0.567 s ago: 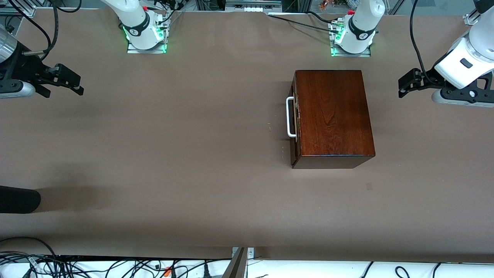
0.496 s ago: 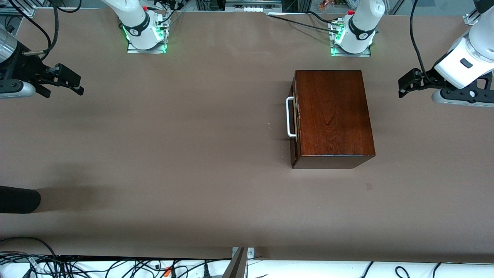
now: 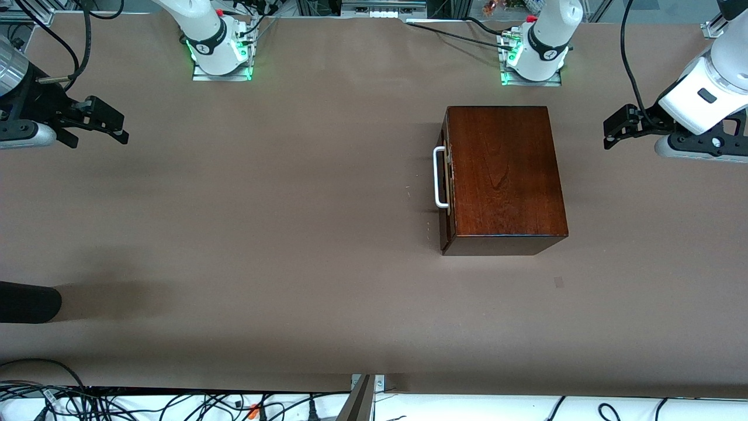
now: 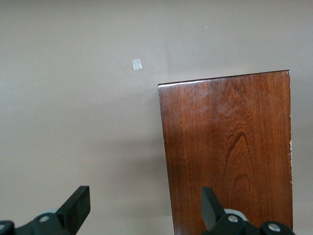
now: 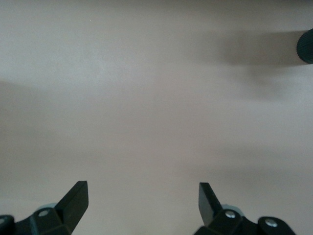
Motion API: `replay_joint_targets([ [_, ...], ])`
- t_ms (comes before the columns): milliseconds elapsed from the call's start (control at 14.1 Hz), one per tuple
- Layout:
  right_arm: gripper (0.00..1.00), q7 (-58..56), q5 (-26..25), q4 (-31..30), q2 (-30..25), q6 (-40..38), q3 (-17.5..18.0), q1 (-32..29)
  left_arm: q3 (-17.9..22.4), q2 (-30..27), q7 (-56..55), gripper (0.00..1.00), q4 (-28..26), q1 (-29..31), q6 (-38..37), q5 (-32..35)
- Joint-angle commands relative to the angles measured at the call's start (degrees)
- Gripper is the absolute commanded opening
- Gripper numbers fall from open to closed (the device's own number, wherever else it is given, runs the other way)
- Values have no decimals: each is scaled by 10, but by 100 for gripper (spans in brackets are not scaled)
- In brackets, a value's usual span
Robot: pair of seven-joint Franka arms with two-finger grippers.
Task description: Open drawer, take yellow block, close drawer
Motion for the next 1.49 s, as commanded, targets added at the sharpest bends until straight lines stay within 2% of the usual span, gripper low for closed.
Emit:
replay_joint_targets([
  [0,100,8,0,11,2,-5,3,-1,-6,10,-9,100,7,-5,5,-12],
  [284,100,7,0,11,2,-3,3,-1,-83,15,-108,100,7,-7,19,-15],
  [567,100,7,1,11,2,-4,3,-1,-204,36,-262,100,12,-9,43,4],
  [780,100,7,1,11,3,-4,0,-1,-270,86,-368,100,47,-35,46,43],
  [993,100,7,1,11,3,-2,0,-1,-273,138,-453,100,65,-118,46,100],
  [1418,100,7,1,10,3,-6,-1,-2,-273,206,-469,100,50,-140,68,162],
])
